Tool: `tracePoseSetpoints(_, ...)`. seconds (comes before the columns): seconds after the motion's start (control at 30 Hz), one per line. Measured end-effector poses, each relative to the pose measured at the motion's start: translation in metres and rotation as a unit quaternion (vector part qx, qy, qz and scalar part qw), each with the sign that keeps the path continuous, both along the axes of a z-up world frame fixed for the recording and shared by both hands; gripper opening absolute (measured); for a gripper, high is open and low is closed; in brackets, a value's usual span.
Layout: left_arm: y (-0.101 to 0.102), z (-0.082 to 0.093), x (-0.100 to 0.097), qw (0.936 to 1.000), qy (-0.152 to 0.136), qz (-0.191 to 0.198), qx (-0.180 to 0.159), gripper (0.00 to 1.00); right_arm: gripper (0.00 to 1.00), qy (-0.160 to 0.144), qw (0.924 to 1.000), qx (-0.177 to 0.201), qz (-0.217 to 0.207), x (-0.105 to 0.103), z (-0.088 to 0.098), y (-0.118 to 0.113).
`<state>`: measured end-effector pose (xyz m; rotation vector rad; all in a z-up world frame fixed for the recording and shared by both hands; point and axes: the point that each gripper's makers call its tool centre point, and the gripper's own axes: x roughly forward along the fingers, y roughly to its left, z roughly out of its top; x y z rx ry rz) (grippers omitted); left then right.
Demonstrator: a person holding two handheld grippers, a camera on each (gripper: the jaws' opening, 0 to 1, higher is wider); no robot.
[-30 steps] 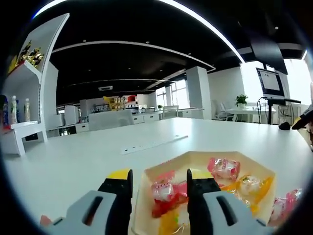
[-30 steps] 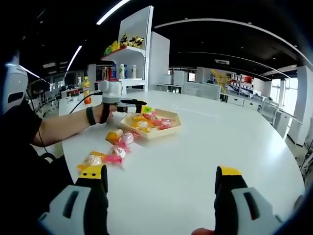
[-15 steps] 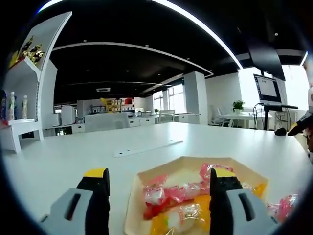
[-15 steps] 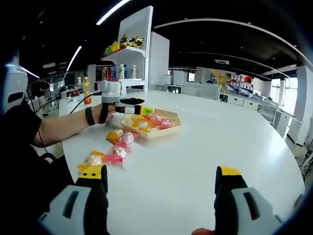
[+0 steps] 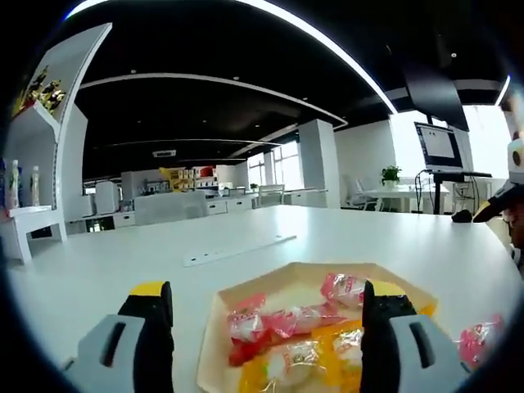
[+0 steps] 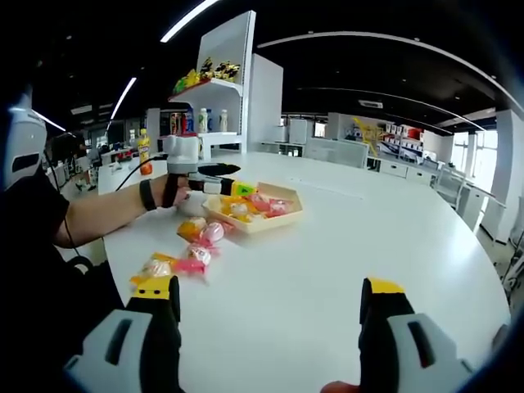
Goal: Pick up the marshmallows scattered on the table and place them into the bowl on the table
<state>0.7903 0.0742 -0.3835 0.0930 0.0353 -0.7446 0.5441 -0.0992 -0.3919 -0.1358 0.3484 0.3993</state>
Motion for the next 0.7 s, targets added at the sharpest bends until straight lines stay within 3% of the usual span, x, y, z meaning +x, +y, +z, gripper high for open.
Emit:
tracePoseSetpoints(0.33, 0.001, 0.008, -0.017, 0.9999, -0.003, -0.006, -0.009, 0.95, 0.88, -0.005, 1.0000, 0.000, -0.001, -0.001, 0.005, -0.002)
tracePoseSetpoints(0.57, 0.007, 0.011, -0.051, 0.9997, -0.013, -0.021, 0.001, 0.95, 0.88, -0.014, 0.9999, -0.002, -0.001, -0.002, 0.015, -0.003)
tracePoseSetpoints(0.7, 0.019, 0.017, -0.072, 0.9992, -0.005, -0.032, -0.026, 0.95, 0.88, -0.017, 0.9998, -0.006, 0.002, -0.002, 0.019, 0.000)
